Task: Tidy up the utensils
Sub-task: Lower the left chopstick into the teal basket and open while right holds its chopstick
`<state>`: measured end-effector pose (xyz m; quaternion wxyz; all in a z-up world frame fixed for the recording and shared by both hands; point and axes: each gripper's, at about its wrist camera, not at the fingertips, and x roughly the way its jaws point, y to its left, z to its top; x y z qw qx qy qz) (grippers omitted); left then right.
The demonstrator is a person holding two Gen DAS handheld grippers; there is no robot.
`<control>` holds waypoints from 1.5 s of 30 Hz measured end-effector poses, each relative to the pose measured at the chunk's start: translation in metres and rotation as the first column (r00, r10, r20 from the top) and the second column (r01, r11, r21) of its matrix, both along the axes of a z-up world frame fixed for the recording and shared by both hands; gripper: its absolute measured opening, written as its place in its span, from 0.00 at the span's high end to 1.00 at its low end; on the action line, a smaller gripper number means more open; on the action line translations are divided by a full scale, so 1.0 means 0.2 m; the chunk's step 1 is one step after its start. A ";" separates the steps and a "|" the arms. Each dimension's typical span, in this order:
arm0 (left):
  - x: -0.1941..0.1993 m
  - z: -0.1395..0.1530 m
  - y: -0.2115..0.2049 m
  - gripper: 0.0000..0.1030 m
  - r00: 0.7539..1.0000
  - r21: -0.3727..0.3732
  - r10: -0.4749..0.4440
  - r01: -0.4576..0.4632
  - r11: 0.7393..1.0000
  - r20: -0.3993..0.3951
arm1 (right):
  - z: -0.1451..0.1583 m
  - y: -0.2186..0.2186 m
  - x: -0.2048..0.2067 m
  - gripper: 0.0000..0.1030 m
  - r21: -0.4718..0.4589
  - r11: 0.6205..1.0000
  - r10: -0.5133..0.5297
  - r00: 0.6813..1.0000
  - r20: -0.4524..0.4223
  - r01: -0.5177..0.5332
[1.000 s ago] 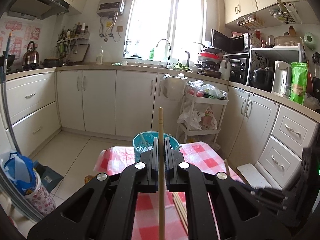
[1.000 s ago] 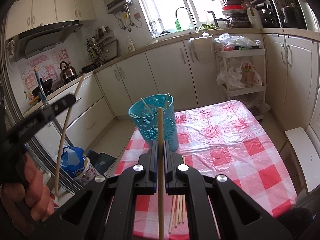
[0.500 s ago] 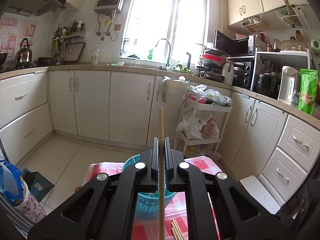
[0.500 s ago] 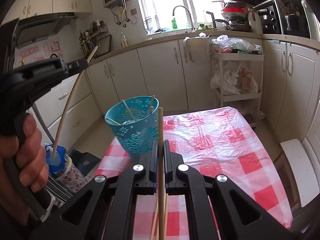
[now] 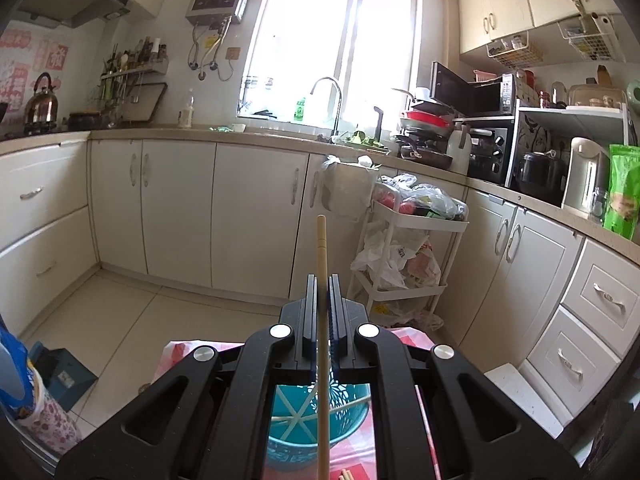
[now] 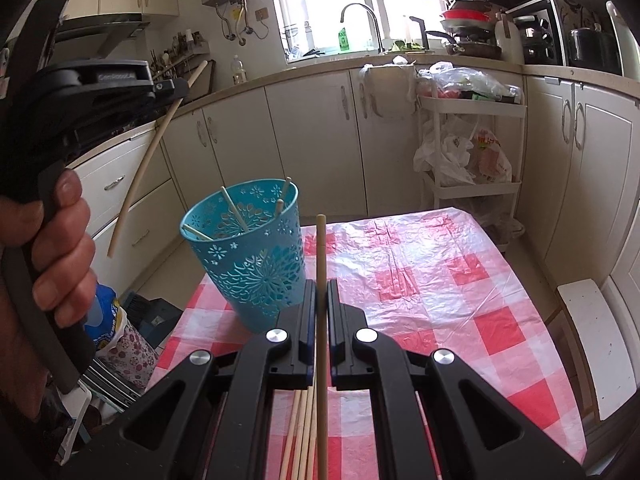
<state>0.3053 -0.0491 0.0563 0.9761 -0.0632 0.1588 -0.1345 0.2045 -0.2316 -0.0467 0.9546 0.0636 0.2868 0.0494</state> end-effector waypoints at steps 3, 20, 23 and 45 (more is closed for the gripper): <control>0.07 -0.03 0.01 0.95 1.000 -0.032 0.009 -0.010 0.999 -0.022 | -0.02 0.00 0.01 0.94 0.001 1.000 0.002 1.000 -0.007 -0.002; 0.31 -0.10 0.09 0.95 0.999 -0.164 0.029 -0.033 0.986 -0.027 | -0.10 -0.04 0.05 0.94 0.041 0.999 0.011 0.999 -0.038 -0.009; 0.38 -0.12 0.06 0.95 0.998 -0.137 0.050 -0.052 0.989 -0.024 | -0.12 -0.05 0.06 0.94 0.045 0.999 0.010 0.999 -0.044 -0.008; 0.38 -0.30 0.04 0.95 0.989 -0.033 0.078 -0.083 0.996 -0.125 | -0.09 -0.09 0.05 0.94 0.106 0.994 0.022 1.000 -0.012 -0.021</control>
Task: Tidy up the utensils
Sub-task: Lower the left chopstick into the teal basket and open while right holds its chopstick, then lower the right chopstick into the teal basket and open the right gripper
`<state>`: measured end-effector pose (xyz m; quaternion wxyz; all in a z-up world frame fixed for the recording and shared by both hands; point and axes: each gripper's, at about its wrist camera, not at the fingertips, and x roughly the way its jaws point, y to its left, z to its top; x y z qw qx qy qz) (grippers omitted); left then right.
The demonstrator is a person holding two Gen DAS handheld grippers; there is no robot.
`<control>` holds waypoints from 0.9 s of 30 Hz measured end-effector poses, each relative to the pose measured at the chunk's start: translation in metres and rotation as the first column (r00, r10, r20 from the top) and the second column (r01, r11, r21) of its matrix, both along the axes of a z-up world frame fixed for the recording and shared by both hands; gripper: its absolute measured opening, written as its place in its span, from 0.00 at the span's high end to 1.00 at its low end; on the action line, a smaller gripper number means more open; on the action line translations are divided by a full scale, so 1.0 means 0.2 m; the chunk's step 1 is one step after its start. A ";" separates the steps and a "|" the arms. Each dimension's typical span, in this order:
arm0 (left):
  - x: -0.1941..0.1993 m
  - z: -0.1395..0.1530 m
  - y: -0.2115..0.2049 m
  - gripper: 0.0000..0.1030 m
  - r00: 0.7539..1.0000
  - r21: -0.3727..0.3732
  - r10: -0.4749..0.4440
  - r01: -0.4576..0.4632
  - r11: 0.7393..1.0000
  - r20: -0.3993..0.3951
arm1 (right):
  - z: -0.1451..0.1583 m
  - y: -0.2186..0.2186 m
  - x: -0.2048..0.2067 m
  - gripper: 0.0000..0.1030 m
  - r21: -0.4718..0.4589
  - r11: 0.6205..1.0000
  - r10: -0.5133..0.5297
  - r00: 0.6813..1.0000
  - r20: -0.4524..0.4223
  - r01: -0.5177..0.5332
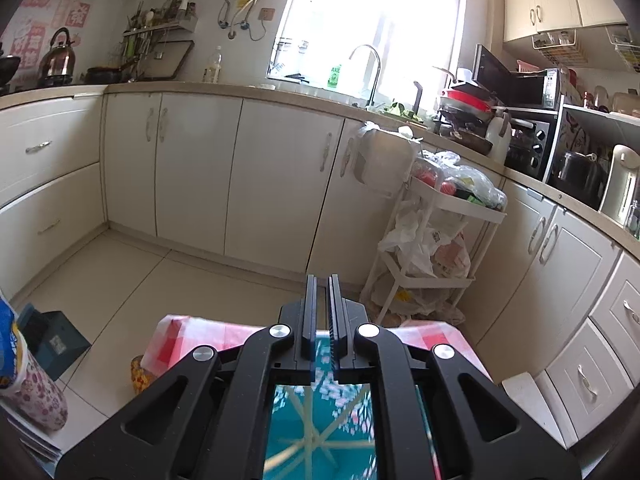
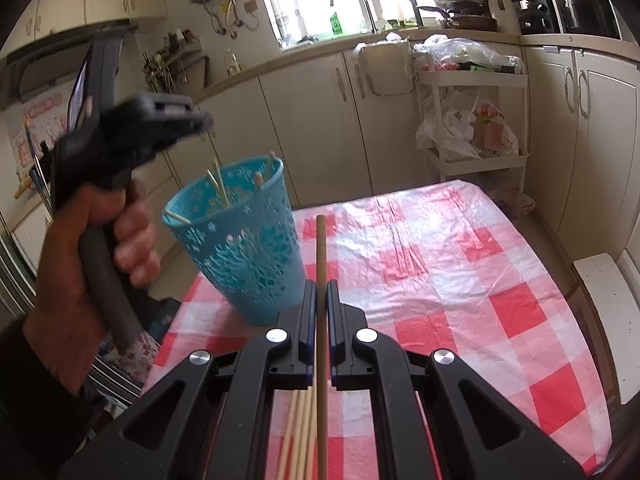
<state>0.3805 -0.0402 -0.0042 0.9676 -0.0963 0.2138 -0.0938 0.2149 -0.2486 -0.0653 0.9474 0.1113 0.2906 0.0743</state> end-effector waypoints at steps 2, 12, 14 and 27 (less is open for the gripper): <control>-0.06 -0.01 0.03 0.95 1.000 0.001 0.004 -0.004 1.000 -0.011 | 0.06 0.00 -0.01 0.94 0.031 0.999 0.022 0.998 0.054 -0.024; -0.35 -0.12 0.24 0.79 0.993 0.055 0.072 -0.067 0.996 -0.090 | 0.54 0.23 0.24 0.94 0.038 0.993 0.087 0.921 0.380 -0.109; -0.40 -0.15 0.28 0.76 0.990 0.076 0.090 -0.082 0.994 -0.106 | 0.58 0.28 0.34 0.94 0.033 0.995 0.071 0.910 0.409 -0.092; -0.61 -0.31 0.38 0.66 0.983 0.127 0.087 -0.067 0.990 -0.161 | 0.25 0.45 0.68 0.94 -0.033 0.999 0.003 0.971 0.241 0.005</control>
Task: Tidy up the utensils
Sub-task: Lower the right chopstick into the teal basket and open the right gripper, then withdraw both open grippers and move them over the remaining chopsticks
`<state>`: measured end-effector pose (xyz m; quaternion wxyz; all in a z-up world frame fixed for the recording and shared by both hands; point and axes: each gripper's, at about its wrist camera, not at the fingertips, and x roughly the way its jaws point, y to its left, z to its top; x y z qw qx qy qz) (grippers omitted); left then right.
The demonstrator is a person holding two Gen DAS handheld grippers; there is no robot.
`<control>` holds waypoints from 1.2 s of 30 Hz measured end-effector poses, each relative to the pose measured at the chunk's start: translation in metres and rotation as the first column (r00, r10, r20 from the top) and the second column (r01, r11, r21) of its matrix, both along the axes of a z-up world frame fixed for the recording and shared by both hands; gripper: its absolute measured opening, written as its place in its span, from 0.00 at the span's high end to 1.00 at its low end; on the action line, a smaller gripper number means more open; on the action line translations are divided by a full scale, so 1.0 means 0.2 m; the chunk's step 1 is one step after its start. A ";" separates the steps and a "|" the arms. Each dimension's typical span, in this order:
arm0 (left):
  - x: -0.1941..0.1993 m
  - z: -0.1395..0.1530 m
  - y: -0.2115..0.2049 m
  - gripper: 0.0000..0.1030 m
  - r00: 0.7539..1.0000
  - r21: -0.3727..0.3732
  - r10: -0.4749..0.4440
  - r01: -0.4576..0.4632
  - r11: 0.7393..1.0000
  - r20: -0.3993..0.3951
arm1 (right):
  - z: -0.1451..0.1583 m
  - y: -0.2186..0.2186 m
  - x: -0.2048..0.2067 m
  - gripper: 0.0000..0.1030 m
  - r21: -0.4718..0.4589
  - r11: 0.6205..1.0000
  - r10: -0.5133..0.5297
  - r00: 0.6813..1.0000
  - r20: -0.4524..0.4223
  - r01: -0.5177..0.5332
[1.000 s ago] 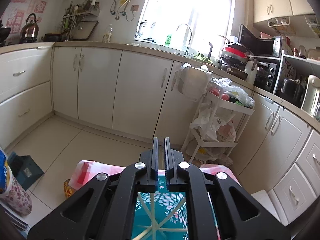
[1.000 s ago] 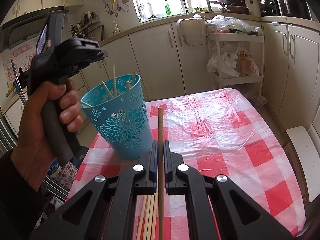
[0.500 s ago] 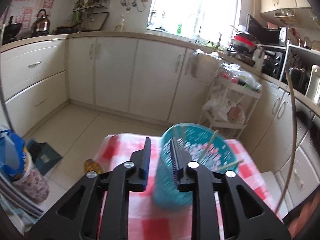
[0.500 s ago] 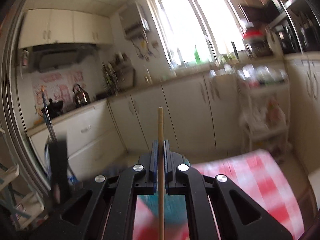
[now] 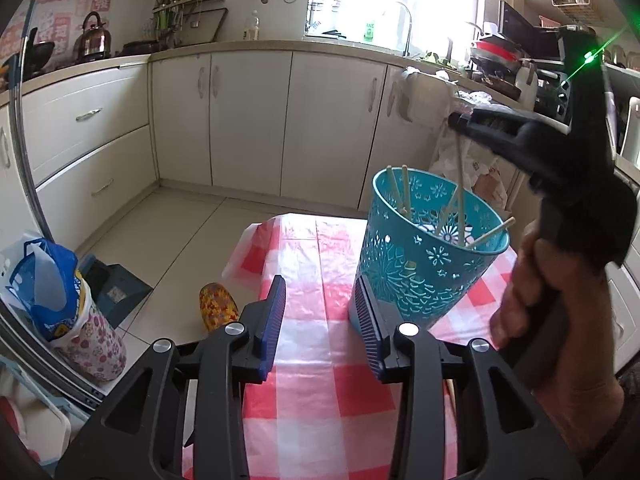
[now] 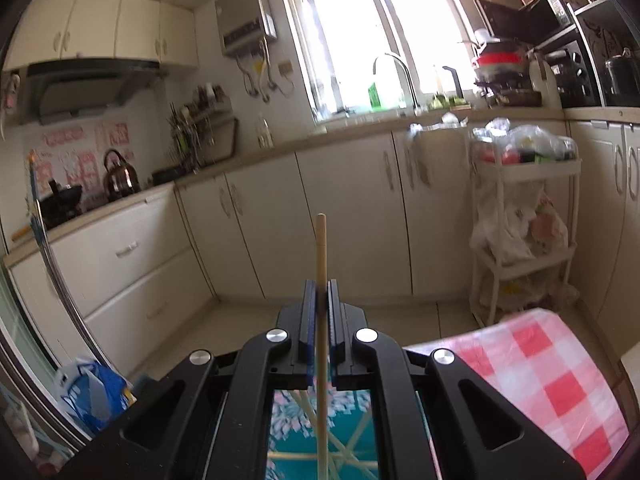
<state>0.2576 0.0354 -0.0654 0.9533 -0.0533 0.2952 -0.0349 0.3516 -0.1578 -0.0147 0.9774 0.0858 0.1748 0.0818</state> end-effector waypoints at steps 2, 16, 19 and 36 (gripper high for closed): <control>-0.01 -0.01 0.00 0.66 1.000 -0.005 -0.004 0.004 1.000 -0.006 | -0.03 0.01 0.00 0.94 -0.011 1.000 -0.006 1.000 -0.010 0.006; -0.16 0.06 -0.03 0.64 1.000 -0.005 -0.025 0.025 1.000 0.006 | 0.00 -0.01 -0.20 0.81 -0.069 0.997 0.018 1.000 -0.011 -0.018; -0.20 0.08 -0.03 0.62 1.000 -0.003 -0.028 0.028 1.000 0.013 | 0.02 -0.04 -0.30 0.76 -0.062 0.998 0.021 1.000 -0.015 -0.022; -0.46 0.00 -0.02 0.49 0.997 0.001 -0.052 0.052 0.999 -0.058 | -0.60 -0.33 -0.75 0.74 -0.136 0.991 -0.061 0.887 -0.457 -0.003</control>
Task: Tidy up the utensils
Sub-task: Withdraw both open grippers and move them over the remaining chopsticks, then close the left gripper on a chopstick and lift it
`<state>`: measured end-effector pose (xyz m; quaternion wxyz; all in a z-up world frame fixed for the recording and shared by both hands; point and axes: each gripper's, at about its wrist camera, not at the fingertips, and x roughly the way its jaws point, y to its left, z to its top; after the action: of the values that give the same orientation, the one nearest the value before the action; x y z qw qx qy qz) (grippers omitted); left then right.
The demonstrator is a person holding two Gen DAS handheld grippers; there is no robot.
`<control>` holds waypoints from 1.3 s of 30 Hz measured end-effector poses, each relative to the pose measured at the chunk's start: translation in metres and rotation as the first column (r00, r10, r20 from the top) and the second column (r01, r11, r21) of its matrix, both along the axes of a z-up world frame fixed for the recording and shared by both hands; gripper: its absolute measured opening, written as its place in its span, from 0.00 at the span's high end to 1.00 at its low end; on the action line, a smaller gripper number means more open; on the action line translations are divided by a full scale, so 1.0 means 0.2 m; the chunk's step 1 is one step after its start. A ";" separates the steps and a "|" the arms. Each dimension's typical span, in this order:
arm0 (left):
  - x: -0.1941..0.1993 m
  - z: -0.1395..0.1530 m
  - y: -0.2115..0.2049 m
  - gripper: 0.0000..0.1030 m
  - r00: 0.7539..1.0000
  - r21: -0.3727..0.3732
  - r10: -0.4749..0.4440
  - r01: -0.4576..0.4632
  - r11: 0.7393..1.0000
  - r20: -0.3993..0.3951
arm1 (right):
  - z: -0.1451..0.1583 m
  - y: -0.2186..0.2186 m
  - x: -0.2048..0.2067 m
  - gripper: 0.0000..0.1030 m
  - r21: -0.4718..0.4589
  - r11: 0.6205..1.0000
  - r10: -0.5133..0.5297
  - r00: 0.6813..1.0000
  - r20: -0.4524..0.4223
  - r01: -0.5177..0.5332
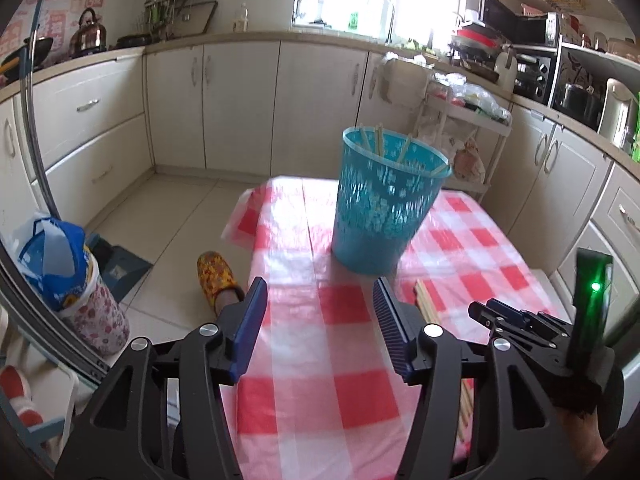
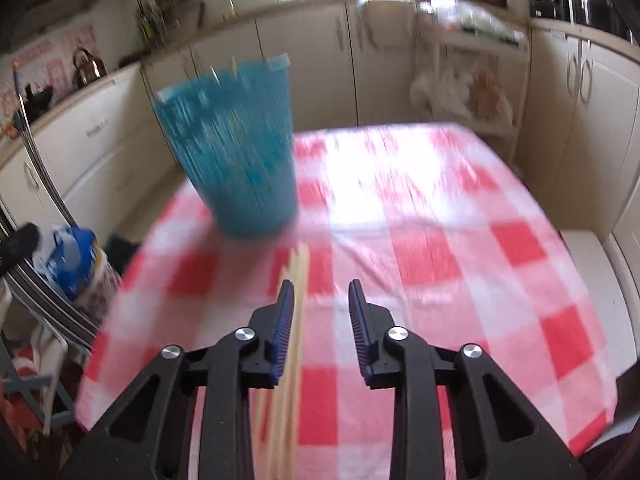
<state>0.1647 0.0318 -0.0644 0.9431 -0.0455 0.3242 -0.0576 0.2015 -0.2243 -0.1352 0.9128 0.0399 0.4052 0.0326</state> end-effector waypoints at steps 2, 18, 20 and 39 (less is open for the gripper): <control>-0.02 -0.03 0.00 0.49 1.000 0.002 -0.003 0.003 1.000 -0.017 | -0.04 0.01 0.01 0.74 -0.009 1.000 -0.004 1.000 -0.023 0.004; -0.01 -0.20 -0.14 0.46 0.991 0.023 -0.070 0.073 0.997 -0.114 | -0.17 0.07 0.05 0.88 -0.095 0.992 0.074 0.992 -0.102 -0.084; 0.03 -0.24 -0.20 0.45 0.985 0.023 -0.099 0.103 0.994 -0.140 | -0.17 0.02 0.06 0.92 -0.086 0.992 0.078 0.991 -0.109 -0.087; 0.44 -0.55 -0.66 0.46 0.942 0.079 -0.158 0.189 0.979 -0.295 | -0.16 -0.11 -0.02 0.64 0.022 0.994 0.107 0.990 -0.088 -0.105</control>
<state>0.2523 -0.1000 -0.1746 0.8783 0.0256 0.4632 -0.1159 0.1976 -0.2468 -0.1663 0.8905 0.0278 0.4465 0.0828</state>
